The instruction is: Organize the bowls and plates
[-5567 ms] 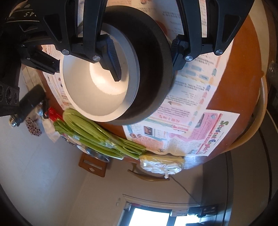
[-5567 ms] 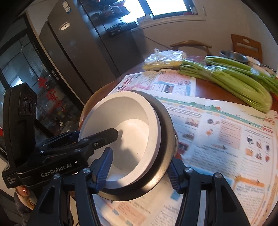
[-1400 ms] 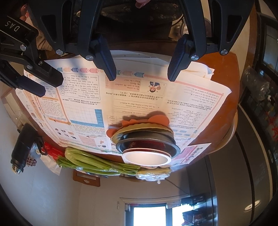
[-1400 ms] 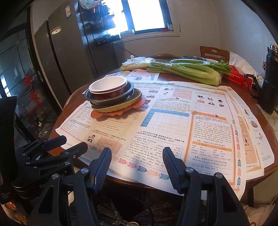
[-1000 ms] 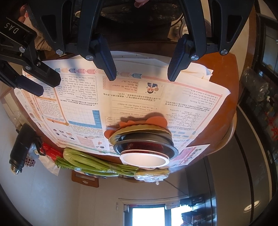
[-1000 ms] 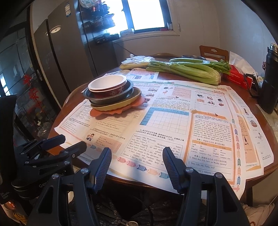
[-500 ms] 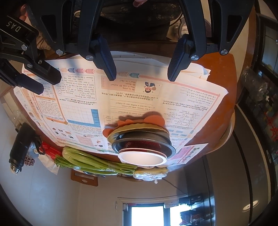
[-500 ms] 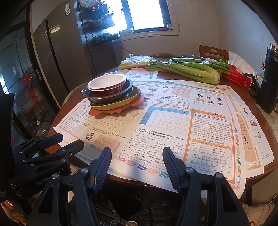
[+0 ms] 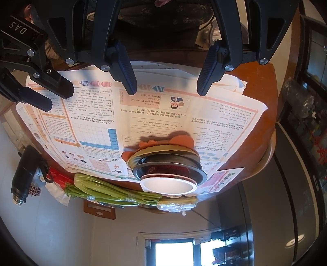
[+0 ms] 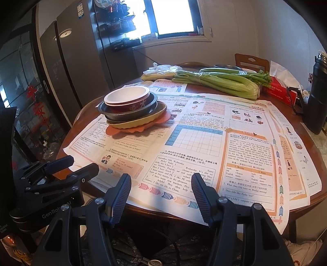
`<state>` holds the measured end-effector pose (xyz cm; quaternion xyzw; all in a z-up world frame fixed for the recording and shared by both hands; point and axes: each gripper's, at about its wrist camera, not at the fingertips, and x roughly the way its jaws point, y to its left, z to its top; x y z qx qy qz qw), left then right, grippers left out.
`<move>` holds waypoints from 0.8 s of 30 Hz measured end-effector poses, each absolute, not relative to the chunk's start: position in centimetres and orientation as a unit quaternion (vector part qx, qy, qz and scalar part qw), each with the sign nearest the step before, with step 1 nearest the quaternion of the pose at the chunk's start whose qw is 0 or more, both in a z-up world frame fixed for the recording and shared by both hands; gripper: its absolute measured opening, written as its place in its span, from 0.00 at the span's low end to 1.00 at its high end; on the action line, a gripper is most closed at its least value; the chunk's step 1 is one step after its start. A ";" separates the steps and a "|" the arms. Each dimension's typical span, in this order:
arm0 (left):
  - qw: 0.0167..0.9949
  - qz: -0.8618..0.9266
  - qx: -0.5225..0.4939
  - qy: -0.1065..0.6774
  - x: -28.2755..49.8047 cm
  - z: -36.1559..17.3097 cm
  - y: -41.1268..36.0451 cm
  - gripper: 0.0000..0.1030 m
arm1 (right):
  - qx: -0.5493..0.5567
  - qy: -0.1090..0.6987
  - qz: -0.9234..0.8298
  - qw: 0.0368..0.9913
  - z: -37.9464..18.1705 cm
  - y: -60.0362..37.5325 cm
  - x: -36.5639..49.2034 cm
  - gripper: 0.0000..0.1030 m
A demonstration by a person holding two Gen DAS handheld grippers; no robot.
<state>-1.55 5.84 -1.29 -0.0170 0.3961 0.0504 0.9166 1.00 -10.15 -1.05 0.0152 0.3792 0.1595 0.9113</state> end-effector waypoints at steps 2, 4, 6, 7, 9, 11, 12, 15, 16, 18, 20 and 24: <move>0.917 0.050 -0.017 0.395 -1.5 -1.2 5.9 0.61 | 0.011 0.377 0.161 0.912 -0.9 -10.0 0.9 0.59; 0.917 0.050 -0.016 0.395 -1.5 -1.2 5.8 0.61 | 0.011 0.376 0.161 0.913 -0.8 -10.0 0.8 0.59; 0.917 0.051 -0.015 0.396 -1.6 -1.2 5.8 0.61 | 0.010 0.377 0.163 0.912 -0.9 -9.9 0.9 0.59; 0.917 0.050 -0.015 0.396 -1.6 -1.2 5.8 0.61 | 0.010 0.379 0.163 0.911 -0.9 -9.9 0.9 0.59; 0.917 0.051 -0.015 0.396 -1.6 -1.2 5.8 0.61 | 0.010 0.381 0.163 0.910 -1.0 -9.9 1.0 0.59; 0.916 0.051 -0.015 0.397 -1.5 -1.2 5.8 0.61 | 0.010 0.381 0.164 0.910 -1.0 -9.9 1.0 0.59; 0.917 0.051 -0.015 0.396 -1.6 -1.2 5.9 0.61 | 0.010 0.381 0.164 0.910 -1.0 -9.9 0.9 0.59; 0.917 0.052 -0.016 0.395 -1.6 -1.2 5.9 0.61 | 0.012 0.380 0.163 0.911 -1.0 -10.0 0.9 0.59; 0.917 0.052 -0.016 0.394 -1.6 -1.2 6.0 0.61 | 0.012 0.380 0.162 0.911 -1.0 -10.0 0.9 0.59; 0.918 0.053 -0.016 0.393 -1.6 -1.1 6.0 0.61 | 0.014 0.378 0.163 0.911 -0.9 -10.1 0.9 0.59; 0.918 0.053 -0.017 0.393 -1.6 -1.1 6.1 0.61 | 0.014 0.377 0.162 0.912 -0.9 -10.2 0.9 0.59; 0.914 0.050 -0.019 0.402 -0.9 -1.2 6.4 0.61 | 0.016 0.379 0.164 0.911 -1.0 -10.4 1.0 0.59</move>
